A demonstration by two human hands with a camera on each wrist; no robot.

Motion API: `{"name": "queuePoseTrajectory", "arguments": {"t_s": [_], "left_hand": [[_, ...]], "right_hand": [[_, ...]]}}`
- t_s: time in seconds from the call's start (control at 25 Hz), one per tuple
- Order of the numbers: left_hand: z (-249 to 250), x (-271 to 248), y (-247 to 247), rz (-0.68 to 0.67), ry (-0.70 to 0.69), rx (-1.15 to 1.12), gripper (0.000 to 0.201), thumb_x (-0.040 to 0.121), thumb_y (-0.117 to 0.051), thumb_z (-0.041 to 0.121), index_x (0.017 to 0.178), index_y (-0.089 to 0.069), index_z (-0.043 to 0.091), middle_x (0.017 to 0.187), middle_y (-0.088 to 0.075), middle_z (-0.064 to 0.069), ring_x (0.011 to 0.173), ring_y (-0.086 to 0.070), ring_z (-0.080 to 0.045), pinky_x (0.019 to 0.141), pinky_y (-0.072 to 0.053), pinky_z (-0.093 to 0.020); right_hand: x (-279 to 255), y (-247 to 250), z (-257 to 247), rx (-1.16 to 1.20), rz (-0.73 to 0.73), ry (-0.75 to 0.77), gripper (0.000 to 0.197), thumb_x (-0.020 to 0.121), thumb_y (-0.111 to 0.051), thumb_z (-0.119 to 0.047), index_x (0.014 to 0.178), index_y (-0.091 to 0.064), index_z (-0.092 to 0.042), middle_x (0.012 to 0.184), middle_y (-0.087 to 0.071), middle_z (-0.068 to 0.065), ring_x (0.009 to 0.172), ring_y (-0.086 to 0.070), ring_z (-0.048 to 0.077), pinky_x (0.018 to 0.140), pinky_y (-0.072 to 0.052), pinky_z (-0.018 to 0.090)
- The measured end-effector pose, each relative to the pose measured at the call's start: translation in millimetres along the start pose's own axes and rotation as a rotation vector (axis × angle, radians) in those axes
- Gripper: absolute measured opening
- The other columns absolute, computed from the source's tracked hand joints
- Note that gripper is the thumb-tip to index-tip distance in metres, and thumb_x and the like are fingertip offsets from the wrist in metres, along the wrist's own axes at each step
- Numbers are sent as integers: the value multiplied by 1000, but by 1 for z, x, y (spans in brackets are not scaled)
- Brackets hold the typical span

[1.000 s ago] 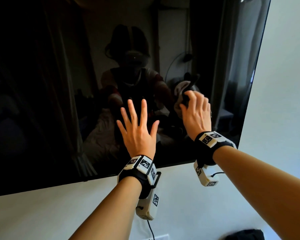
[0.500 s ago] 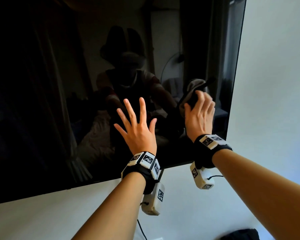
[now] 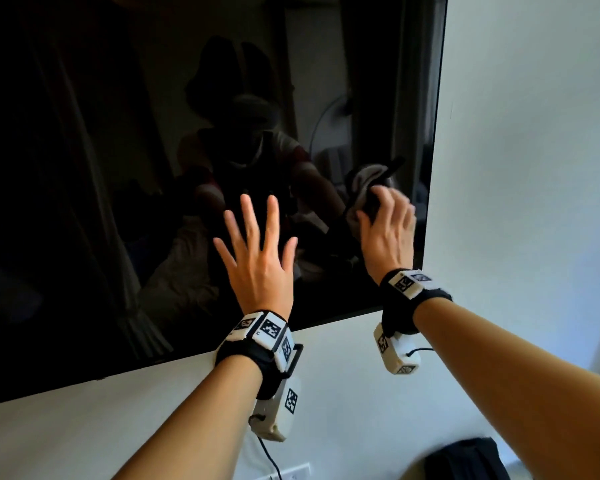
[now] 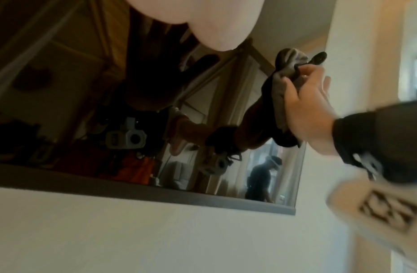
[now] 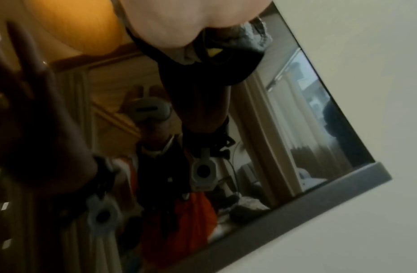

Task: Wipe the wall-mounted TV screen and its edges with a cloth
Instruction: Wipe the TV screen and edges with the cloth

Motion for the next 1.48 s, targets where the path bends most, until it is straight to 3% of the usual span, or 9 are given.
{"name": "queuePoseTrajectory", "arguments": {"t_s": [0.12,0.32,0.48,0.68,0.84,1.04,1.2,1.36,1.48], "left_hand": [[20,-12,-9,-77,-114,51,73,91,-54,48,151,-16,31,159,-9,-6,145,-8,-34,110,-19,-61],[24,-19,-26,-149,-119,141,89,82,-67,43,151,-12,34,160,-3,-6,145,-4,-35,110,-22,-64],[23,-20,-31,-139,-132,178,87,83,-65,44,151,-12,33,160,-4,-8,145,-4,-35,110,-22,-63],[21,-21,-32,-116,-153,195,85,85,-62,46,151,-11,33,160,-5,-8,145,-5,-36,110,-21,-63],[19,-24,-35,-110,-166,206,80,88,-58,48,151,-10,32,160,-4,-9,145,-4,-36,111,-20,-63],[18,-26,-36,-105,-177,180,75,91,-53,48,151,-11,32,159,-5,-10,145,-3,-36,113,-12,-63],[9,-58,-38,-115,-295,227,75,89,-57,50,150,-16,35,159,-10,-6,145,-8,-33,112,-5,-64],[-19,-74,-42,-161,-312,310,84,82,-65,49,149,-14,39,159,-10,-3,145,-9,-33,108,-6,-70],[-26,-74,-45,-169,-325,336,86,81,-65,49,149,-13,40,159,-6,-2,145,-7,-32,108,-10,-70]], "right_hand": [[7,2,17,30,111,-358,48,90,-41,-30,131,-35,-8,128,-42,18,112,-37,32,99,-27,37],[-23,-1,19,24,-11,37,43,88,-47,-27,127,-37,-11,126,-39,11,111,-38,29,97,-28,35],[-21,-2,48,46,119,-420,45,90,-40,-29,131,-36,-9,128,-43,17,113,-37,30,101,-22,33],[-58,-5,46,60,-5,-58,41,89,-45,-24,127,-35,-13,126,-38,10,112,-36,27,100,-26,33],[-68,-11,63,133,141,-525,41,89,-40,-23,128,-37,-10,126,-43,16,111,-35,27,102,-20,31],[-102,-18,61,75,3,-175,39,90,-43,-24,126,-34,-14,125,-37,9,112,-36,26,102,-22,29],[-109,-22,72,118,125,-562,41,90,-42,-25,128,-34,-13,127,-43,16,116,-33,23,105,-11,22],[-129,-26,61,83,36,-293,39,90,-44,-24,126,-34,-13,124,-44,18,115,-36,27,104,-20,30],[-123,-25,66,91,146,-606,43,90,-40,-27,129,-36,-9,126,-43,17,113,-37,28,102,-20,30]]}}
Point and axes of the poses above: each hand's wrist, its own x-axis towards the middle knuckle, its own y-axis out of the back of the hand, z = x × y, the point moved 3 cm from there along x, towards the middle knuckle
